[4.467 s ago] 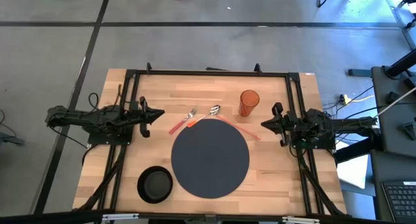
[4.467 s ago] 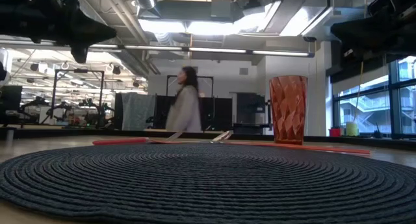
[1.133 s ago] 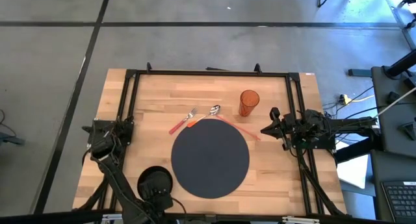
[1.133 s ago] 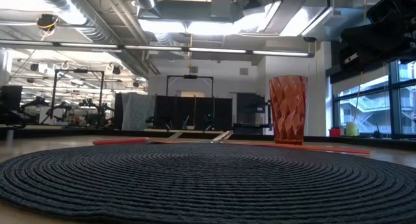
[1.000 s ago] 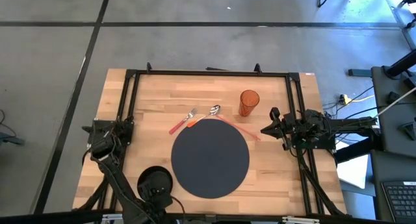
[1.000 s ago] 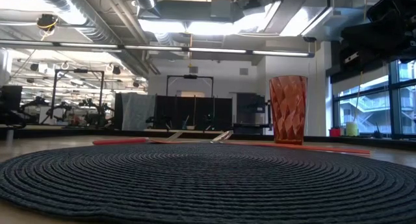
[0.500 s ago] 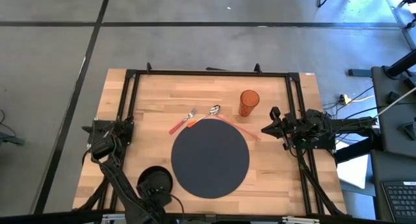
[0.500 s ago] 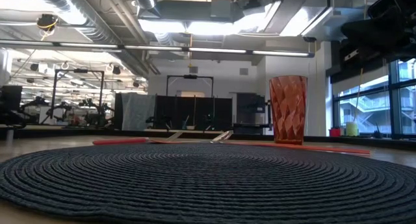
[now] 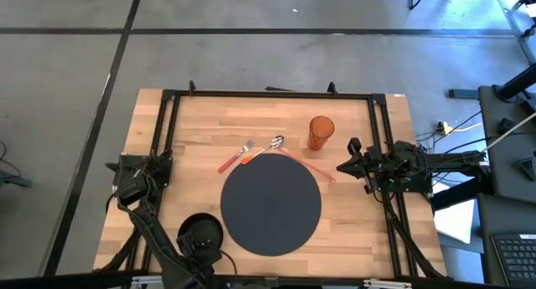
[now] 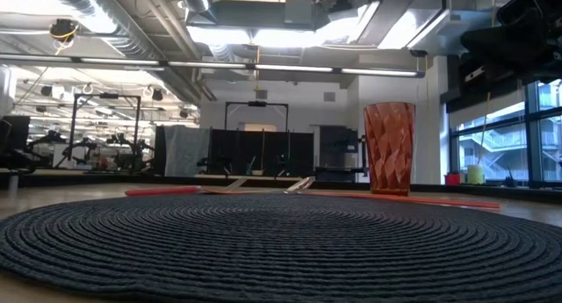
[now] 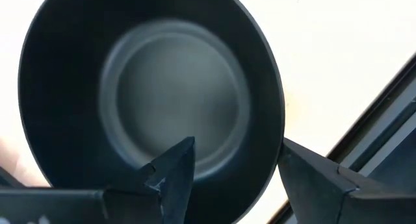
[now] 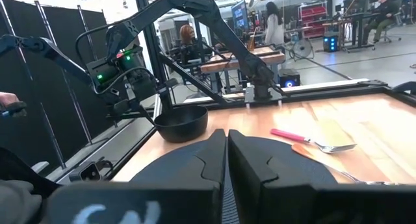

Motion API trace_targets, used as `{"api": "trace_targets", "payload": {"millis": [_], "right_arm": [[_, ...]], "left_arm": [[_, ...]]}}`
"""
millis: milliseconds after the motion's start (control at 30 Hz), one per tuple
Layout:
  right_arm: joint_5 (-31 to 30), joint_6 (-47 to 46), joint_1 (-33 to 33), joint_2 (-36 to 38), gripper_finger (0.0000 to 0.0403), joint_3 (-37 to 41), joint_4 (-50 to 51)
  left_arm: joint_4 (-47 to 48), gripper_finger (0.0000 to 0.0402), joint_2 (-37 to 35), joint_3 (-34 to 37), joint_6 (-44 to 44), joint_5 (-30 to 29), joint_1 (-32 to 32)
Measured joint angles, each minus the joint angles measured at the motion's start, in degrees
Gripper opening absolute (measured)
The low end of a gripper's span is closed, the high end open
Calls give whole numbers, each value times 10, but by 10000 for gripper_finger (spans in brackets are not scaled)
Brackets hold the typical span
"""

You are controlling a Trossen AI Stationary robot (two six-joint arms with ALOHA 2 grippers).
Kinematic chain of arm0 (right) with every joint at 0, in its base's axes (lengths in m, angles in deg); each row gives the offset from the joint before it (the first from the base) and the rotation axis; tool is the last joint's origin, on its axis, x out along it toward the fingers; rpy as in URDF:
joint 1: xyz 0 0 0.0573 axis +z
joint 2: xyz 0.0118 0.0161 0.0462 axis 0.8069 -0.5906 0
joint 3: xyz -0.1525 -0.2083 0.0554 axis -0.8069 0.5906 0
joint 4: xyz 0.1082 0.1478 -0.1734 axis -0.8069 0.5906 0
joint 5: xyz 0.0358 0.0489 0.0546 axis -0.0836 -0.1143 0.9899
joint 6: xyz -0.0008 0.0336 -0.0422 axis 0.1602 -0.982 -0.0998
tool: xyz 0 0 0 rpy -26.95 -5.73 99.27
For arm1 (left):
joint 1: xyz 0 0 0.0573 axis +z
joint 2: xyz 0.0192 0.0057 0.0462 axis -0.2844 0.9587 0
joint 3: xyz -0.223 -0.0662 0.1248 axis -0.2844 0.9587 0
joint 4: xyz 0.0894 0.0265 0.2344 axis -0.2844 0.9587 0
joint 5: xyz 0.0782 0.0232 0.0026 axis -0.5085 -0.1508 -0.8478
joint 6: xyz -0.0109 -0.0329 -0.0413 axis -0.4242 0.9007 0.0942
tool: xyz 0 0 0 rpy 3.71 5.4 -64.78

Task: Pick & Place Utensil
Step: Put the black bowl on the mat

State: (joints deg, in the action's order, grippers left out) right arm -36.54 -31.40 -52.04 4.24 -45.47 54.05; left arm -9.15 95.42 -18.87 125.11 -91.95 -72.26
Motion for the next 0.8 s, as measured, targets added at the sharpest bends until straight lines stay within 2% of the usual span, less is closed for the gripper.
{"api": "trace_targets", "payload": {"millis": [333, 800], "right_arm": [[0, 2, 0, 0, 20, 0, 5], [0, 4, 0, 0, 20, 0, 5]], "left_arm": [[-10, 155, 0, 0, -4, -5, 4], [-28, 8, 0, 0, -23, -11, 4]]}}
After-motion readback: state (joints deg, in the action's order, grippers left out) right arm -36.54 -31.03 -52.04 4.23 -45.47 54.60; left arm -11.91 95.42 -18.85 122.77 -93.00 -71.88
